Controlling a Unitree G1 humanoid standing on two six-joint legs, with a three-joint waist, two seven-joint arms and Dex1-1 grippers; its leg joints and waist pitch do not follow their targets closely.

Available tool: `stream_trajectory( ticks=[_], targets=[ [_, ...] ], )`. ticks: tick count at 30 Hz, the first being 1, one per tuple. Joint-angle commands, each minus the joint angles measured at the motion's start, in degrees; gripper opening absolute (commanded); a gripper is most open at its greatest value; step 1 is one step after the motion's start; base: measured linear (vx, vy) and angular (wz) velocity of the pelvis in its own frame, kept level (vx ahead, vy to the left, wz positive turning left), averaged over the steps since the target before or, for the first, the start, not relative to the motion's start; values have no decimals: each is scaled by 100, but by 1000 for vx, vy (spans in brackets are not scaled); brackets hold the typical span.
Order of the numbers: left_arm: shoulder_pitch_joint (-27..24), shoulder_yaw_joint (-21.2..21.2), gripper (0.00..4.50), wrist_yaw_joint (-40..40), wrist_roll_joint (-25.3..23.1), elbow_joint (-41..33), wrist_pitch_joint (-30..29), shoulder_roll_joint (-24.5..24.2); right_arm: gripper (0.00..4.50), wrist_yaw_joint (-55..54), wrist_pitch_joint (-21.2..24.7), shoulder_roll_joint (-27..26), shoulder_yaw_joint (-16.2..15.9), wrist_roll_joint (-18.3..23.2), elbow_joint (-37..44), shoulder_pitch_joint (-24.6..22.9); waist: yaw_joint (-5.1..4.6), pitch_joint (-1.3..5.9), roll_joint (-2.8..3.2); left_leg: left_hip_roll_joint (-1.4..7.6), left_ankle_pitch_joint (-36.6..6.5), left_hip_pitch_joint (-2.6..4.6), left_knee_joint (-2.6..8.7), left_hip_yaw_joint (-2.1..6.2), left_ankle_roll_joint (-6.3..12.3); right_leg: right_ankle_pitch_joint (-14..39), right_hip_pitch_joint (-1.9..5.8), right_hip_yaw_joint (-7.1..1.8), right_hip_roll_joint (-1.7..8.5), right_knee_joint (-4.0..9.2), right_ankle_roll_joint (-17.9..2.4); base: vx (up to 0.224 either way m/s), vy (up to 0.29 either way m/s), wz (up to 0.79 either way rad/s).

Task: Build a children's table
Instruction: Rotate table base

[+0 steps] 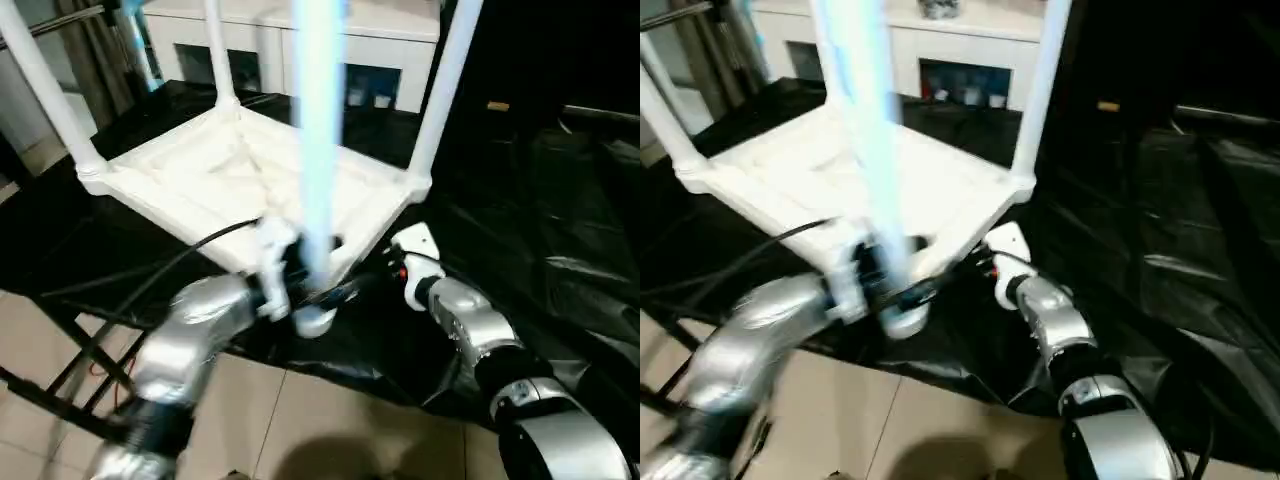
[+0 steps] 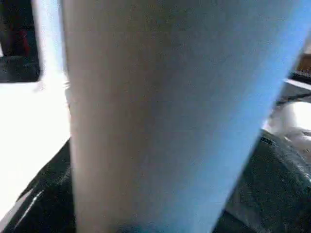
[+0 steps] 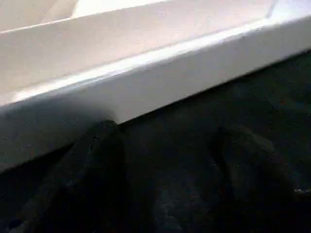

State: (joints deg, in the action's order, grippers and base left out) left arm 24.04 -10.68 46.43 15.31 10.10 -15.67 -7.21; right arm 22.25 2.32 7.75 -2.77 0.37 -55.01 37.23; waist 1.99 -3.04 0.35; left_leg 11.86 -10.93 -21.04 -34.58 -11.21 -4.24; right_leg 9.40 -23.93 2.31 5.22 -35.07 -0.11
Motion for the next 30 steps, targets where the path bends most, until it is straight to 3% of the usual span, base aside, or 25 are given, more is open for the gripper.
stream_trajectory(
  ticks=[1, 3, 4, 6, 8, 9, 10, 11, 12, 13, 15, 16, 18, 19, 21, 22, 23, 24, 25, 26, 28, 29, 30],
  targets=[
    [247, -247, 450, -141, -292, 413, 372, 163, 369, -116, 65, 2, 33, -37, -24, 91, 1, 408, 66, 32, -1341, 39, 404, 38, 60, 1162, 311, -125, 151, 428, -1254, 0, 0, 0],
    [344, -252, 450, -172, -387, 639, 578, 233, 369, -166, 69, 11, 47, -39, -14, 87, -4, 422, 39, 30, -1267, 15, 394, 40, 107, 1027, 348, -126, 164, 401, -1285, 0, 0, 0],
    [691, -277, 450, -458, -614, 1291, 939, 473, 369, -317, 75, 112, 132, -13, 32, 61, -16, 426, 104, 24, -1250, 47, 382, 29, 130, 935, 316, -121, 144, 428, -1307, 0, 0, 0],
    [942, -308, 450, -773, -802, 1720, 1146, 627, 369, -433, 76, 208, 204, 14, 73, 29, -6, 441, 65, 20, -1202, 34, 367, 32, 174, 811, 358, -122, 152, 395, -1365, 0, 0, 0],
    [1151, -326, 450, -996, -911, 2068, 1337, 779, 369, -562, 85, 345, 313, 54, 125, -16, 3, 446, 81, 23, -1169, 34, 355, 31, 228, 801, 361, -118, 160, 400, -1386, 0, 0, 0],
    [1311, -281, 450, -1152, -937, 2387, 1574, 950, 369, -667, 85, 480, 427, 75, 175, -68, -1, 432, 117, -4, -1185, 45, 349, 14, 268, 856, 339, -115, 131, 457, -1340, 0, 0, 0],
    [1388, -255, 450, -1219, -943, 2547, 1704, 1038, 369, -718, 84, 547, 486, 82, 201, -94, 51, 456, 79, 5, -1135, 75, 329, 7, 282, 761, 349, -121, 134, 437, -1381, 0, 0, 0],
    [1426, -242, 450, -1294, -957, 2631, 1771, 1089, 369, -734, 86, 591, 515, 84, 232, -121, 64, 459, 63, 8, -1062, 43, 328, 13, 311, 710, 376, -121, 151, 409, -1410, 0, 0, 0],
    [1592, -184, 450, -1617, -1020, 2994, 2063, 1310, 369, -801, 97, 780, 644, 91, 371, -239, 53, 429, 125, -18, -1013, -7, 332, 10, 384, 763, 386, -106, 132, 458, -1335, 0, 0, 0],
    [1776, -127, 450, -1905, -1106, 3378, 2325, 1449, 369, -827, 128, 920, 763, 137, 553, -370, 71, 468, 148, -2, -1034, 32, 305, 21, 388, 751, 391, -109, 152, 424, -1364, 0, 0, 0],
    [1849, -92, 450, -1969, -1121, 3532, 2430, 1487, 369, -832, 143, 959, 807, 165, 629, -419, 74, 464, 112, -32, -967, -5, 297, 15, 504, 767, 409, -105, 146, 448, -1295, 0, 0, 0],
    [1915, 1, 450, -2206, -1149, 3705, 2618, 1521, 369, -827, 202, 1020, 861, 197, 820, -532, 42, 456, 159, -33, -964, -39, 303, 27, 545, 861, 419, -83, 152, 457, -1266, 0, 0, 0],
    [1932, 13, 450, -2360, -1211, 3762, 2592, 1499, 369, -800, 258, 1065, 893, 219, 1006, -642, 17, 466, 145, -43, -1015, -31, 291, 28, 562, 977, 419, -74, 146, 477, -1205, 0, 0, 0],
    [1899, -6, 450, -1641, -1007, 3759, 2215, 1409, 369, -774, 333, 1097, 937, 263, 1354, -831, -10, 458, 162, -48, -1047, -30, 292, 25, 599, 1216, 406, -61, 149, 516, -1151, 0, 0, 0],
    [1672, 50, 450, -677, -629, 3540, 2089, 1247, 369, -721, 487, 1113, 966, 325, 1893, -1118, 5, 460, 133, -46, -1012, -24, 299, 22, 642, 1448, 387, -65, 161, 531, -1129, 0, 0, 0],
    [1672, 50, 450, -677, -629, 3540, 2089, 1247, 369, -721, 487, 1113, 966, 325, 1893, -1118, 3, 453, 151, -25, -964, -41, 312, 26, 684, 1441, 376, -72, 164, 515, -1176, 0, 0, 0],
    [1420, 156, 450, -371, -396, 3318, 2122, 1129, 369, -702, 619, 1119, 972, 369, 2323, -1345, -9, 450, 131, -28, -973, -51, 310, 23, 690, 1473, 374, -63, 156, 525, -1181, 0, 0, 0],
    [1239, 197, 450, -391, -342, 3141, 2045, 1041, 369, -689, 691, 1111, 971, 397, 2550, -1461, 11, 451, 100, -17, -924, -50, 306, 16, 717, 1413, 379, -71, 157, 518, -1190, 0, 0, 0],
    [1011, 236, 450, -471, -319, 2965, 2039, 919, 369, -627, 785, 1087, 949, 473, 2880, -1619, 24, 443, 148, 9, -901, -53, 323, 32, 754, 1341, 383, -69, 153, 493, -1212, 0, 0, 0],
    [887, 243, 450, -524, -323, 2869, 2061, 859, 369, -578, 825, 1073, 937, 522, 3052, -1703, 1, 440, 102, 7, -917, -63, 316, 24, 776, 1355, 374, -68, 141, 495, -1188, 0, 0, 0],
    [492, 232, 450, -618, -308, 2454, 2057, 685, 369, -506, 974, 1022, 858, 598, 3467, -1888, -11, 441, 158, 11, -1054, -20, 325, 22, 721, 1612, 335, -64, 139, 526, -1109, 0, 0, 0],
    [-67, 216, 450, -751, -252, 1762, 1941, 491, 369, -463, 1148, 961, 743, 637, 3895, -2090, -9, 431, 23, 40, -1053, -36, 341, 24, 712, 1581, 342, -84, 144, 514, -1085, 0, 0, 0],
    [-67, 216, 450, -751, -252, 1762, 1941, 491, 369, -463, 1148, 961, 743, 637, 3895, -2090, -10, 386, 100, 82, -1170, -51, 390, 37, 662, 1747, 322, -83, 152, 506, -1045, 0, 0, 0]
  ],
)
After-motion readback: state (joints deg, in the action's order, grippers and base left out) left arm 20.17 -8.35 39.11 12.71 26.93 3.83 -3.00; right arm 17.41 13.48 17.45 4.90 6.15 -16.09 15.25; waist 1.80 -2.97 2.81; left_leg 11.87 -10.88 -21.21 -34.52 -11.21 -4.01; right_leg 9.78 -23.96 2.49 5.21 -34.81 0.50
